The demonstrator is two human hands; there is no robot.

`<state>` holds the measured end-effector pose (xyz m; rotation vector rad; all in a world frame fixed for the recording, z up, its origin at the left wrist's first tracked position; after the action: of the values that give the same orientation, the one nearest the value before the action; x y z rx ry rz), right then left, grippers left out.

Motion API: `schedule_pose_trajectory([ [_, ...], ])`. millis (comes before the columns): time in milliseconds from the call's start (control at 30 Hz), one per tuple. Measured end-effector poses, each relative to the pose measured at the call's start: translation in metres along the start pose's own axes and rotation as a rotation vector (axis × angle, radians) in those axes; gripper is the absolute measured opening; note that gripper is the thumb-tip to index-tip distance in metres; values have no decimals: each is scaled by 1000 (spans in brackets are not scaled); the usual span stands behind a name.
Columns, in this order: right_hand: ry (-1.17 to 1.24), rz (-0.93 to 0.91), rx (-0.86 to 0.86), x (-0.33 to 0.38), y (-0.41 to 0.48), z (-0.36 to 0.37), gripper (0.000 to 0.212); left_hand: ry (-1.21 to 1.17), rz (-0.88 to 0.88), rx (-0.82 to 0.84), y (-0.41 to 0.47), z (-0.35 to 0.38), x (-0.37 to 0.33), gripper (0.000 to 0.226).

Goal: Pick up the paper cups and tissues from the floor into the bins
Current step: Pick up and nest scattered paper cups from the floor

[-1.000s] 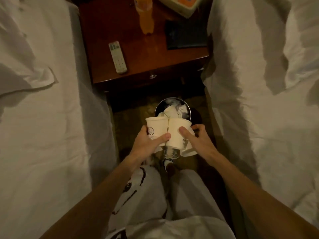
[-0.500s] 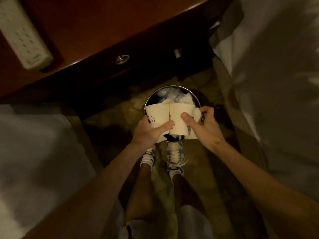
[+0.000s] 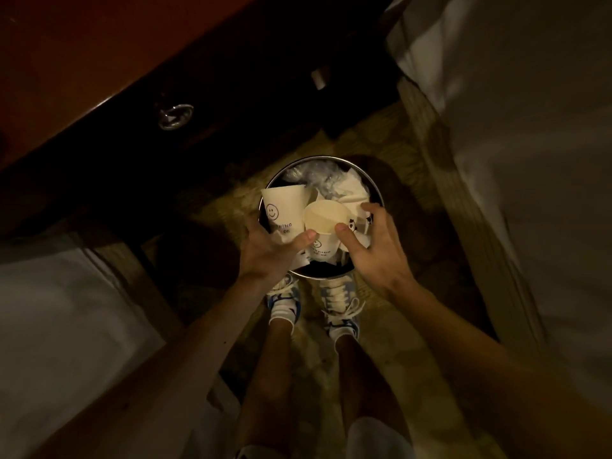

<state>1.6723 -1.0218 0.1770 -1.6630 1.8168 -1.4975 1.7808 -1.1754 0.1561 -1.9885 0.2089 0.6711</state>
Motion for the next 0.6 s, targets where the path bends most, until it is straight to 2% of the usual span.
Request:
schedule_pose_trajectory([
  [133,-77,-5,29,1,-1,-2,54,-83,-42,-92,-10,13,7,100],
  [267,-154,-52,19,-2,-3,4,50,-237,-30,-55,-21,31,17,109],
  [400,-203,-73,26,-6,-5,10,52,-362,82,7,-33,44,21,100],
  [533,-220,-102,16,-11,-9,9,54,-468,56,-18,-30,43,29,85],
  [600,-218,-77,27,-12,-11,6,53,-411,24,-63,-32,39,31,75],
])
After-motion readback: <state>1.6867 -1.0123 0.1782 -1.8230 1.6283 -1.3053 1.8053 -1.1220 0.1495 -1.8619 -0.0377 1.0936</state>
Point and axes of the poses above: each hand's wrist, its own y-axis towards the middle knuckle, its own z-axis out of the palm, x = y × z, the point moved 2 cm from there along y, towards the middle knuckle, and after that the axes turned 9 degrees about z, right-handed, at the moved point
